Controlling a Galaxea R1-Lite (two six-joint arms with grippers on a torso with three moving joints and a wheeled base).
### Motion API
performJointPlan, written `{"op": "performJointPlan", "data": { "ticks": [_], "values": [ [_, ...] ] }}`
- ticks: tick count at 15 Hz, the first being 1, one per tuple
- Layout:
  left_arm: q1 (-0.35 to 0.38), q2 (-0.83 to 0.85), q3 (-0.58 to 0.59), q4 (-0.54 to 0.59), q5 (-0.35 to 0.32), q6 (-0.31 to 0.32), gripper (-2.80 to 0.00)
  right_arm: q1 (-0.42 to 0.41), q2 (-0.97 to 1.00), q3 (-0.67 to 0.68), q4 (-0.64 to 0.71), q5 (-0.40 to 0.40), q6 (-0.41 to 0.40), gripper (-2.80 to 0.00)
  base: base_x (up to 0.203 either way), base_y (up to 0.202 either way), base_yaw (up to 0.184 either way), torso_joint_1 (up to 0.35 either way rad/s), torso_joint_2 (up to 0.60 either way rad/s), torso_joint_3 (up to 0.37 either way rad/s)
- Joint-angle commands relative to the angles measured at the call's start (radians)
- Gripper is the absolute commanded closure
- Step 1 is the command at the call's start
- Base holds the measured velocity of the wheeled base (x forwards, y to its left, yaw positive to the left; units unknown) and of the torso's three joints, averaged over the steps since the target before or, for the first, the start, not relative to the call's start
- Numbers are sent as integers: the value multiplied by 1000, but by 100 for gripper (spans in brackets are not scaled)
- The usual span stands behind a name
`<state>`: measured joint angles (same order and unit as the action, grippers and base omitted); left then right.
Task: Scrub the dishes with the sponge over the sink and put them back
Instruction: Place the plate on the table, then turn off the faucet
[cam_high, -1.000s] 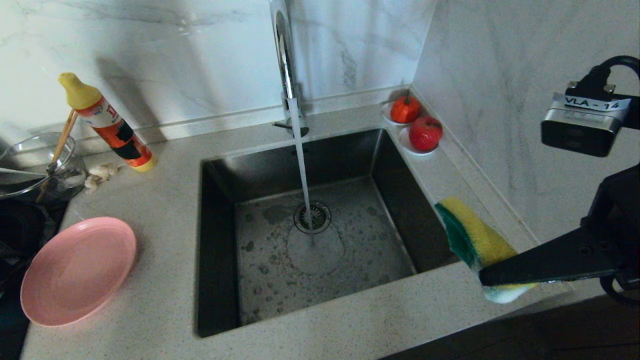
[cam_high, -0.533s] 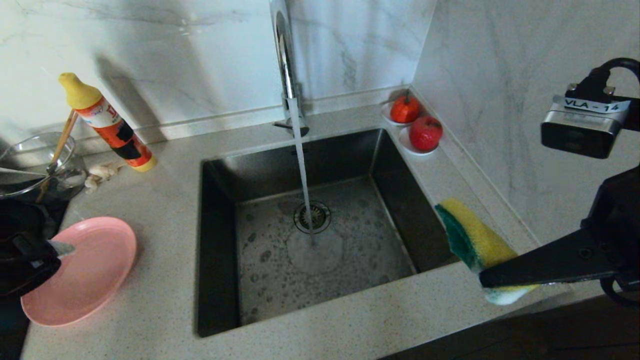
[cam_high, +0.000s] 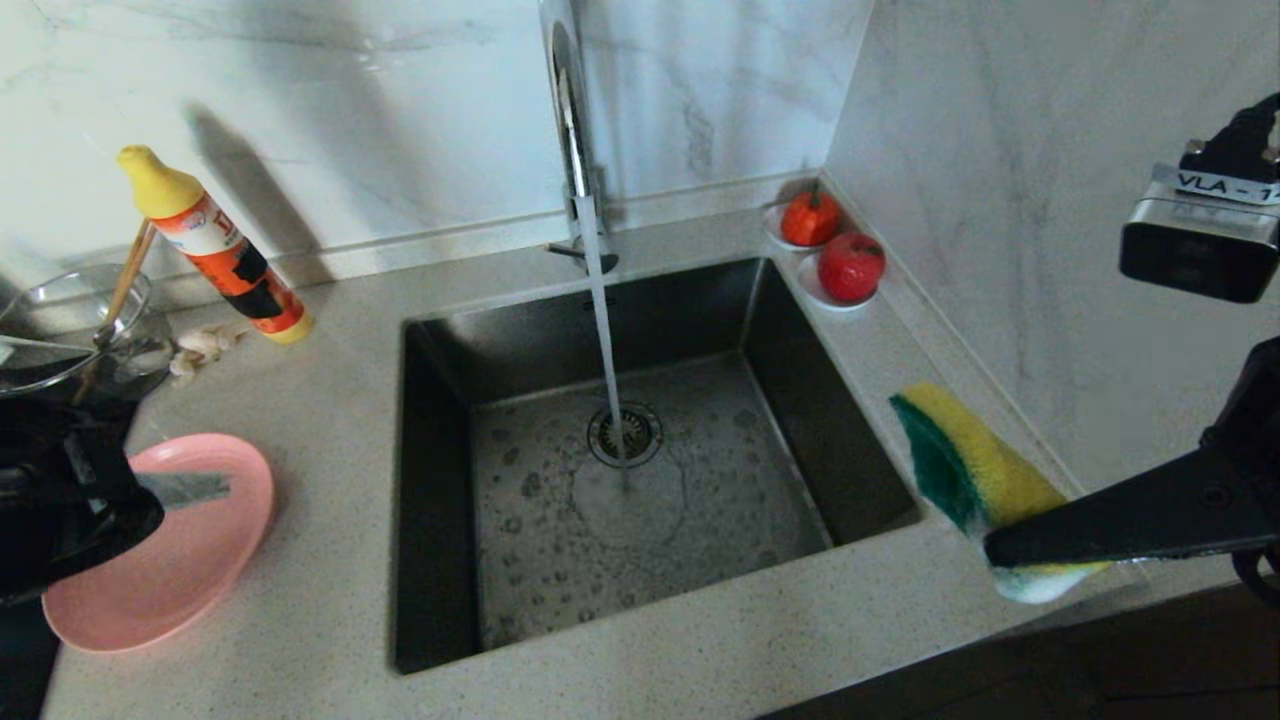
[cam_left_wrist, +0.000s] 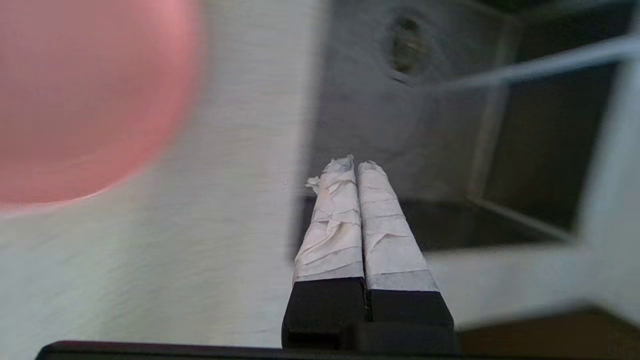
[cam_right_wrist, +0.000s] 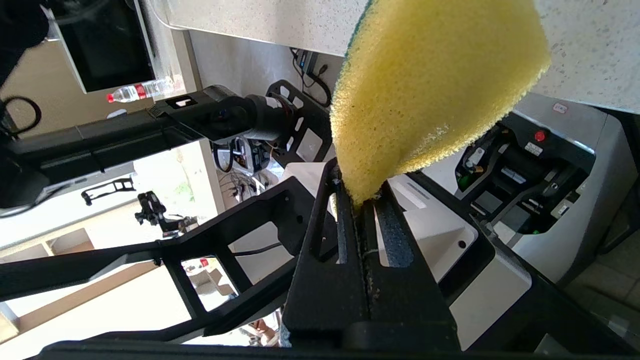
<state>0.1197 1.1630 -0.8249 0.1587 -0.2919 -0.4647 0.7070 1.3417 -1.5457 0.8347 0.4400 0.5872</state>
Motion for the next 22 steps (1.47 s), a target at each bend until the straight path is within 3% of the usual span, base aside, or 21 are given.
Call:
{"op": "performJointPlan", "data": {
  "ticks": [1, 3, 6, 9, 13, 17, 22],
  "values": [
    [-61, 121, -72, 3, -32, -10, 0, 0, -5, -9, 4, 3, 3, 0, 0, 0, 0, 0, 0, 0],
    [-119, 232, -158, 3, -38, -42, 0, 1, -6, 0, 3, 4, 1, 0, 0, 0, 0, 0, 0, 0],
    [-199, 379, -307, 4, -44, -157, 0, 0, -15, 9, 4, 3, 0, 0, 0, 0, 0, 0, 0, 0],
    [-254, 514, -434, 5, -45, -229, 0, 0, -41, 25, 4, 3, 0, 0, 0, 0, 0, 0, 0, 0],
    [-338, 583, -508, 4, -69, -249, 0, 0, -55, 55, 1, 2, -3, 0, 0, 0, 0, 0, 0, 0],
    [-342, 630, -586, 7, -82, -308, 0, 0, -49, 62, 1, 2, -3, 0, 0, 0, 0, 0, 0, 0],
    [-342, 637, -630, -5, -155, -313, 0, -1, -55, 77, 1, 1, -3, 0, 0, 0, 0, 0, 0, 0]
  ]
}}
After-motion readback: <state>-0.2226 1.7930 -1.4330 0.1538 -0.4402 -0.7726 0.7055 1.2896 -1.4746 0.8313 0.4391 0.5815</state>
